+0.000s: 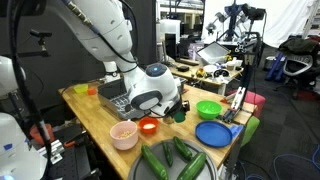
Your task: Pour the contents in the dark green cup into the orange bowl
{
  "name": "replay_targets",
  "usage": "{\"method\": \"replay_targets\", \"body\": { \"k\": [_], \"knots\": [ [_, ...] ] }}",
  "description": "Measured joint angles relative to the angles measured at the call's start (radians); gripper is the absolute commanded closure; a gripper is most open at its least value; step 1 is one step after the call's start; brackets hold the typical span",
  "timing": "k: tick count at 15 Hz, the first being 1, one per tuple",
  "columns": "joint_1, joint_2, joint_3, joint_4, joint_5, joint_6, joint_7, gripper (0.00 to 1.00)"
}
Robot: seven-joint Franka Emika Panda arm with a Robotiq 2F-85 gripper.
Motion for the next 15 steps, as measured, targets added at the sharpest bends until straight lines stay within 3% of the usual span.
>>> {"method": "replay_targets", "body": {
  "k": [4, 8, 15],
  "knots": [
    [-0.021, 0.06, 0.05, 0.026, 0.195, 0.0, -0.112, 0.55],
    [-0.028, 0.153, 0.042, 0.092, 0.321, 0.011, -0.185, 0.55],
    [-0.039, 0.237, 0.056, 0.139, 0.397, 0.018, -0.231, 0.55]
  ]
}}
